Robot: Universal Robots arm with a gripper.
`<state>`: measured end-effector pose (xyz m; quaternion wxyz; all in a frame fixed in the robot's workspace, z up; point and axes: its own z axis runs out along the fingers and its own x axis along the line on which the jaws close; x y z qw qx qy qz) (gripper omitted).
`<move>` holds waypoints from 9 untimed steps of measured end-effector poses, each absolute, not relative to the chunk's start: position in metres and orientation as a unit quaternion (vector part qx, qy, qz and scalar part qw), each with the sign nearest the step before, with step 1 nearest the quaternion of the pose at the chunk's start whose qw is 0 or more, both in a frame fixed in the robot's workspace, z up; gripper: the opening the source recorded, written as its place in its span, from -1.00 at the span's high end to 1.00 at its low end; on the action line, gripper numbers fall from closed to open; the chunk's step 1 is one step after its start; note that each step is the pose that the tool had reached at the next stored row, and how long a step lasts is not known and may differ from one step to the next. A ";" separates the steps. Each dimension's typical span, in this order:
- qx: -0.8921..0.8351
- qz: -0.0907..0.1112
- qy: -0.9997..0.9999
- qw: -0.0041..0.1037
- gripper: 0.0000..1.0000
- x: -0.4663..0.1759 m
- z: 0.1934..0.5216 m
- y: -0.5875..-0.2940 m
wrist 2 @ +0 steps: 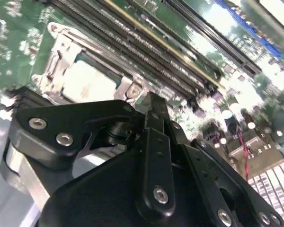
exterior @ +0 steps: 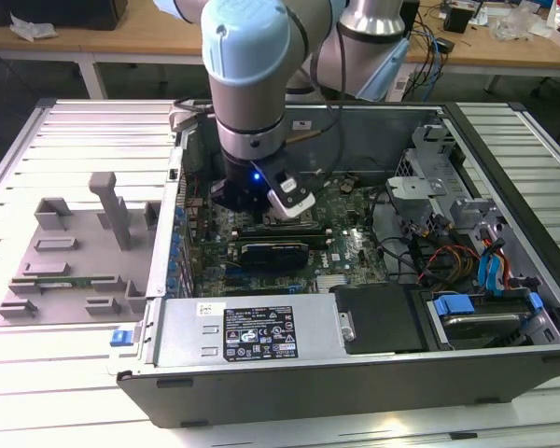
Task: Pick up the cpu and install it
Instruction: 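Install the second cpu locking lever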
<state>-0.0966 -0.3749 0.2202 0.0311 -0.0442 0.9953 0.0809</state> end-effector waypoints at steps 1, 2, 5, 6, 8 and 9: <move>-0.044 0.080 0.995 0.031 0.79 -0.097 0.224 -0.375; -0.044 0.079 0.995 0.031 0.79 -0.096 0.229 -0.375; -0.044 0.076 0.996 0.031 0.79 -0.096 0.246 -0.375; -0.045 0.074 0.996 0.031 0.79 -0.096 0.249 -0.375; -0.044 0.073 0.996 0.031 0.79 -0.094 0.249 -0.375; -0.044 0.072 0.996 0.030 0.79 -0.088 0.249 -0.375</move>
